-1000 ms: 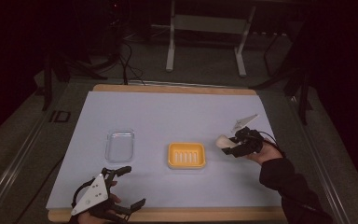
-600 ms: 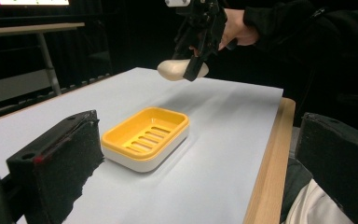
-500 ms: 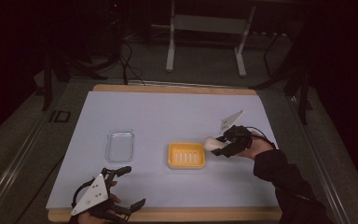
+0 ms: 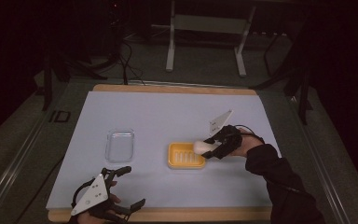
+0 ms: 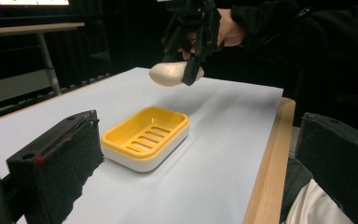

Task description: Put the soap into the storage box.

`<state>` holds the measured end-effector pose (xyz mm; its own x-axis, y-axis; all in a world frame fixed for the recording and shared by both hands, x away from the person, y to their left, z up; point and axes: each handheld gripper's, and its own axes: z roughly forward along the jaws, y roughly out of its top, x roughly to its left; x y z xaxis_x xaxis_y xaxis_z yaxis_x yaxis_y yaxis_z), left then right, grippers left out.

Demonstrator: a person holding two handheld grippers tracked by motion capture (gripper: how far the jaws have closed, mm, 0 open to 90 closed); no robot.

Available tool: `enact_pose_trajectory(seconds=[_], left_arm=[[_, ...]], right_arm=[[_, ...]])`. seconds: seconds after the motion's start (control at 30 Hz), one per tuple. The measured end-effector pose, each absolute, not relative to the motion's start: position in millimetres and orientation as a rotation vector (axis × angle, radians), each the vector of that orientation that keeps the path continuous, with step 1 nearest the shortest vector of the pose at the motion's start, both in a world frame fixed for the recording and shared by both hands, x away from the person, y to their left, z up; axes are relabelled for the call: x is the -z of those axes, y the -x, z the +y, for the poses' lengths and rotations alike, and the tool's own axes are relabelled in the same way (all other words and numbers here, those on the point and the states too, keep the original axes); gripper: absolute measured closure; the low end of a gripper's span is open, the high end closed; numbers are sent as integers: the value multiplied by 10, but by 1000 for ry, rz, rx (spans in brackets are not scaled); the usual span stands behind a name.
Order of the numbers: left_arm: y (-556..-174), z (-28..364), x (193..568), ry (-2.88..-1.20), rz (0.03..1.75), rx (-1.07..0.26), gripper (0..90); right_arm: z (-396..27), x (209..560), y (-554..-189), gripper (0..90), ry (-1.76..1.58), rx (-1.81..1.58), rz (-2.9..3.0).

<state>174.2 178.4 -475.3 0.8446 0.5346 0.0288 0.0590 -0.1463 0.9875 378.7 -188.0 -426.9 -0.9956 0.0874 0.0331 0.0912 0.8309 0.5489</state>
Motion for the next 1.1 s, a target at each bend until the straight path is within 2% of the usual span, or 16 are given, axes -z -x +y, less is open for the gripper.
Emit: enact_pose_trajectory(seconds=[0.7, 1.1], left_arm=[[-1743, 1786, 4753, -1685, 465, -438, 7], [-1744, 1789, 4752, -1679, 465, -432, 7]], right_arm=[[-1532, 4312, -3850, 494, -128, 997, -2884], [-1410, 4475, -3923, 494, -216, 965, -2888]])
